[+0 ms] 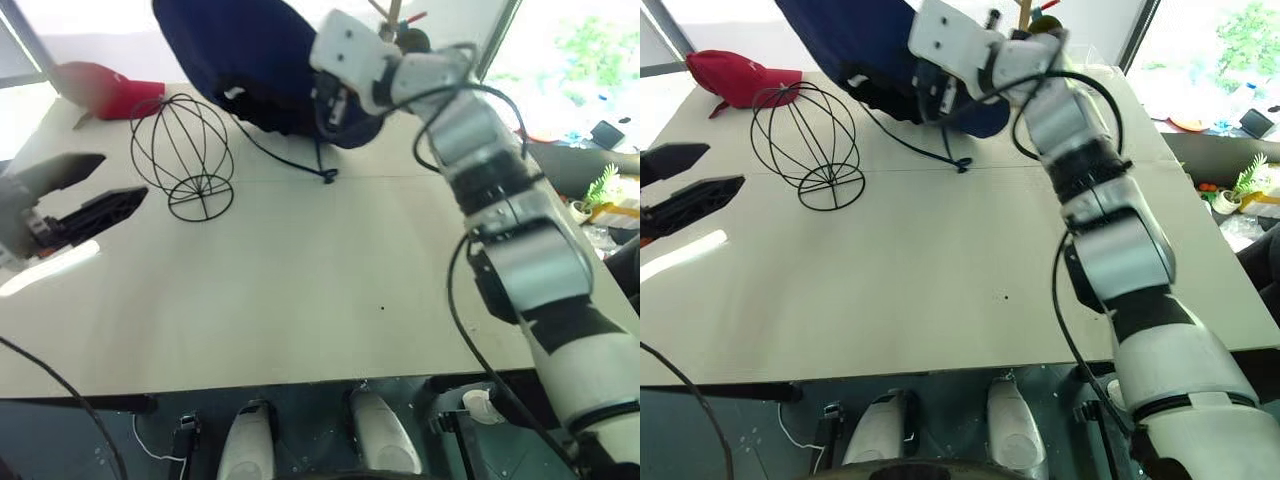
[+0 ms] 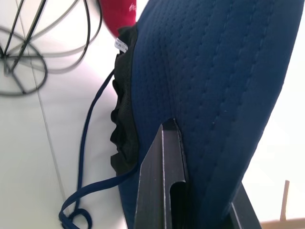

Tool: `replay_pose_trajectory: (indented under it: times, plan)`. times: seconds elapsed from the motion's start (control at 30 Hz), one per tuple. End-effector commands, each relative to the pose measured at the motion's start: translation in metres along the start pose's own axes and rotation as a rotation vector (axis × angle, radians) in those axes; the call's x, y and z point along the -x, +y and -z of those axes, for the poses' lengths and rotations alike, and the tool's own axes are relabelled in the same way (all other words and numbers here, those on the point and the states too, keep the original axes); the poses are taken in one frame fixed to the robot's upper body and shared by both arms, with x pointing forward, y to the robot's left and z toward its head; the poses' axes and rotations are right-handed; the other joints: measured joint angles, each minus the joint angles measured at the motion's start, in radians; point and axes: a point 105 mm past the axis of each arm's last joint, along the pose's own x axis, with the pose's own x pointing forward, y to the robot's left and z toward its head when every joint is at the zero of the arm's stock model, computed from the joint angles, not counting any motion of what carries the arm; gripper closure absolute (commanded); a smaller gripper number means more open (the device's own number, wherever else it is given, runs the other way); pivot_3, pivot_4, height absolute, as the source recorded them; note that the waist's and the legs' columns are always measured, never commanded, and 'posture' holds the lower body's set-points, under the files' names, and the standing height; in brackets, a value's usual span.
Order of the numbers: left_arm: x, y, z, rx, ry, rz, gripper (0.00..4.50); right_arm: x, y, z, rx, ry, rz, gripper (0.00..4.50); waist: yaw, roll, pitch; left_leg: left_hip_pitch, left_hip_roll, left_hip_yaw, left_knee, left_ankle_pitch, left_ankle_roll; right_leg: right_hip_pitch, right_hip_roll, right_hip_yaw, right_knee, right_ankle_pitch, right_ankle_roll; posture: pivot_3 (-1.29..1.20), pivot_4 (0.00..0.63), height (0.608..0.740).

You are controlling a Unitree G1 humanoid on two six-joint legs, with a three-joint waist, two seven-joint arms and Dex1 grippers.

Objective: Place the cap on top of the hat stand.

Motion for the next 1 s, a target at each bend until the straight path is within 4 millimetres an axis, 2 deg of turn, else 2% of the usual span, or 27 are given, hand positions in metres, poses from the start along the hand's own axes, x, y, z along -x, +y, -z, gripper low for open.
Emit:
replay_pose_trajectory:
  times: [0.03,0.13,0.2,0.33,0.47,0.53,0.67,0.87,1.0]
  plan:
    - [0.023,0.006,-0.015,-0.038,-0.061,-0.107,0.00,-0.010,-0.011,-0.046,0.094,-0.131,0.038,4.47,-0.007,0.000,0.000,0.000,0.000,0.000,-0.002,0.000,-0.001,-0.001,0.000,0.000,0.000,0.000,0.000,0.00,0.150,0.739]
    - [0.038,0.016,-0.018,-0.023,-0.091,-0.189,0.00,-0.018,-0.010,-0.073,0.128,-0.204,0.059,4.47,-0.020,0.001,0.000,0.000,0.000,-0.002,-0.007,0.002,-0.004,-0.004,0.000,-0.001,0.001,0.001,-0.001,0.00,0.150,0.739]
    - [0.043,0.019,-0.020,-0.017,-0.103,-0.216,0.00,-0.020,-0.011,-0.084,0.148,-0.235,0.083,4.47,-0.025,0.001,0.001,0.000,0.000,-0.004,-0.008,0.002,-0.004,-0.004,0.001,-0.003,0.001,0.000,-0.002,0.00,0.150,0.739]
    - [0.051,0.023,-0.019,-0.009,-0.110,-0.250,0.00,-0.020,-0.012,-0.120,0.251,-0.358,0.159,4.47,-0.027,0.001,0.001,-0.001,0.000,-0.006,-0.008,0.002,-0.004,-0.004,0.001,-0.004,0.001,-0.001,-0.003,0.00,0.150,0.739]
    - [0.055,0.025,-0.019,-0.008,-0.107,-0.260,0.00,-0.017,0.003,-0.133,0.396,-0.452,0.172,4.47,-0.027,0.001,0.001,-0.001,0.000,-0.007,-0.008,0.002,-0.004,-0.004,0.001,-0.005,0.001,-0.002,-0.006,0.00,0.150,0.739]
    - [0.058,0.028,-0.021,-0.011,-0.110,-0.269,0.00,-0.019,0.020,-0.130,0.421,-0.485,0.138,4.47,-0.027,0.001,0.001,-0.001,0.000,-0.007,-0.008,0.003,-0.005,-0.004,0.001,-0.005,0.001,-0.002,-0.006,0.00,0.150,0.739]
    - [0.062,0.032,-0.025,-0.016,-0.116,-0.287,0.00,-0.027,0.058,-0.108,0.421,-0.473,0.052,4.47,-0.026,0.000,0.000,-0.001,0.000,-0.009,-0.009,0.003,-0.006,-0.003,0.001,-0.007,0.002,-0.001,-0.006,0.00,0.150,0.739]
    - [0.063,0.030,-0.034,-0.034,-0.110,-0.286,0.00,-0.025,0.084,-0.062,0.458,-0.394,0.041,4.47,-0.023,0.000,0.000,-0.001,0.000,-0.011,-0.009,0.006,-0.011,-0.003,0.000,-0.009,0.002,-0.002,-0.007,0.00,0.150,0.739]
    - [0.065,0.028,-0.041,-0.038,-0.110,-0.295,0.00,-0.014,0.098,-0.044,0.498,-0.395,0.060,4.47,-0.022,0.000,0.000,-0.001,0.000,-0.012,-0.009,0.006,-0.011,-0.003,0.000,-0.009,0.002,-0.001,-0.006,0.00,0.150,0.739]
